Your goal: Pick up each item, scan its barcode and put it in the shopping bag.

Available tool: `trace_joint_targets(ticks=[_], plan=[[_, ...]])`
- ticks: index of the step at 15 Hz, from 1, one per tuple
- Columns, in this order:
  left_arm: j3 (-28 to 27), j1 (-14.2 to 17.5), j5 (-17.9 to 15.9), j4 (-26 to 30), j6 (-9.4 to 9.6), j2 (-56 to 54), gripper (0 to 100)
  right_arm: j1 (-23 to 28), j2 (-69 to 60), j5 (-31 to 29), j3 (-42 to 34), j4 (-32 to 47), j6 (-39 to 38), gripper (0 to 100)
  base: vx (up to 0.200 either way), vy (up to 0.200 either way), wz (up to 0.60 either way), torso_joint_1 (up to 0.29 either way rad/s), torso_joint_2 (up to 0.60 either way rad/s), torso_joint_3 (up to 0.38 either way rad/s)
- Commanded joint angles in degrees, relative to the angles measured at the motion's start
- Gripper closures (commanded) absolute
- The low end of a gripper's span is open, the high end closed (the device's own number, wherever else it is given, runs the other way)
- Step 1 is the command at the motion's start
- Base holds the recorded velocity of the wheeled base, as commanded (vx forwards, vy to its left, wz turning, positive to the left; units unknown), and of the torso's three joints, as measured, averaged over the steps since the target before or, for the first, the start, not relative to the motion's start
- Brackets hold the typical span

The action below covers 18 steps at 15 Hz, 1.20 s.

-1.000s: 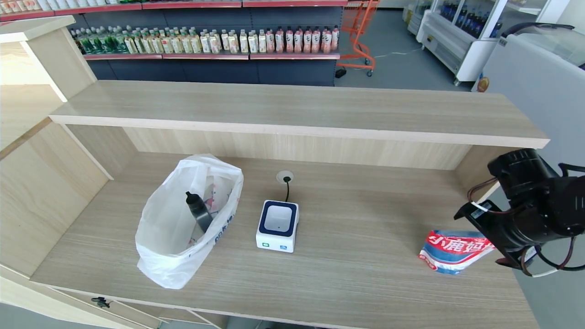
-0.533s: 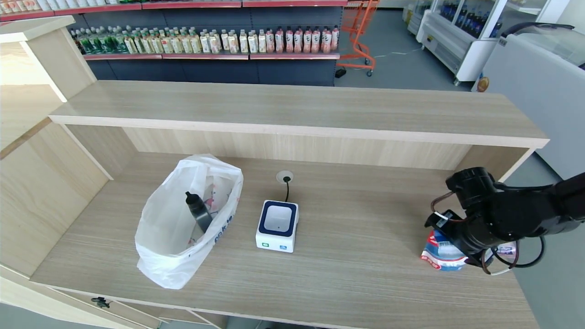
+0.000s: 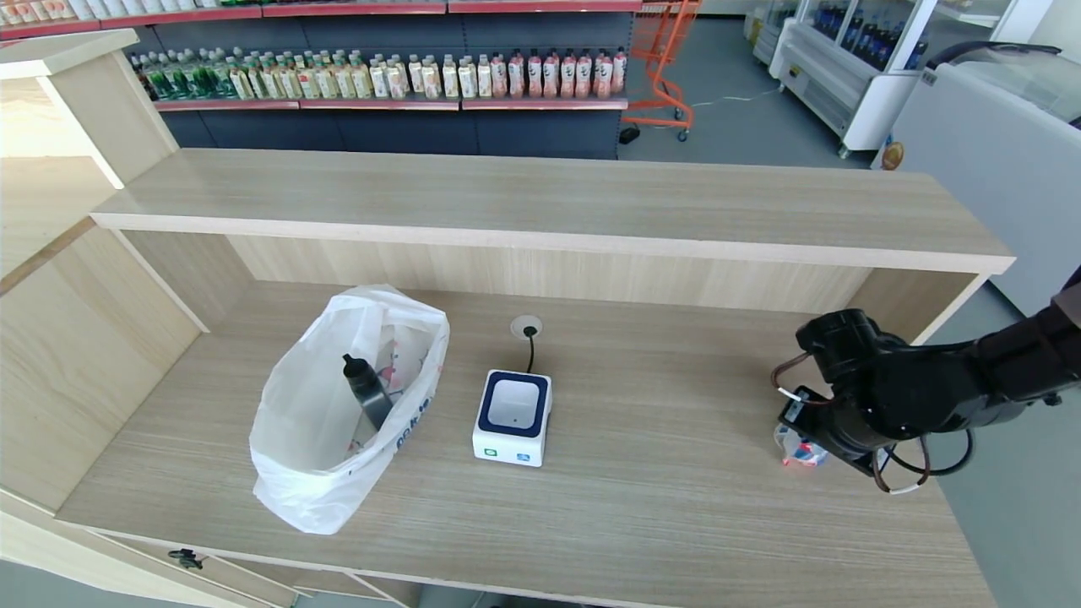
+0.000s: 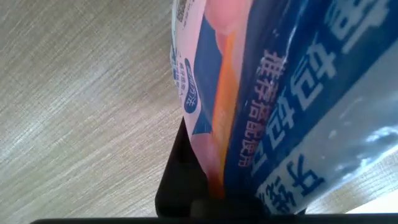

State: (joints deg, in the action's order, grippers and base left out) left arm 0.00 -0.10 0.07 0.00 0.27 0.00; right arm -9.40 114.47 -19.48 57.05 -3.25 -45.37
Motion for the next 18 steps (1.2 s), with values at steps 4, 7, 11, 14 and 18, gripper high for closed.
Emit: trace_joint_targets(ticks=[4,7,11,14,18], plan=[[0.0,0.0,0.0,0.0,0.00,0.0,0,-0.2,-6.2,3.3,-2.6,-1.8,6.3,100,0.000,0.000,0.00,0.000,0.00,0.000],[0.0,0.0,0.0,0.0,0.00,0.0,0,1.6,-21.5,33.9,-10.6,-4.6,21.4,100,0.000,0.000,0.00,0.000,0.00,0.000],[0.0,0.0,0.0,0.0,0.00,0.0,0,2.6,-29.4,63.6,-16.7,-3.4,41.0,100,0.000,0.000,0.00,0.000,0.00,0.000],[0.0,0.0,0.0,0.0,0.00,0.0,0,0.7,-30.3,73.0,-16.8,-3.1,44.9,100,0.000,0.000,0.00,0.000,0.00,0.000],[0.0,0.0,0.0,0.0,0.00,0.0,0,-2.1,-32.0,79.2,-17.6,-3.1,44.7,100,0.000,0.000,0.00,0.000,0.00,0.000]])
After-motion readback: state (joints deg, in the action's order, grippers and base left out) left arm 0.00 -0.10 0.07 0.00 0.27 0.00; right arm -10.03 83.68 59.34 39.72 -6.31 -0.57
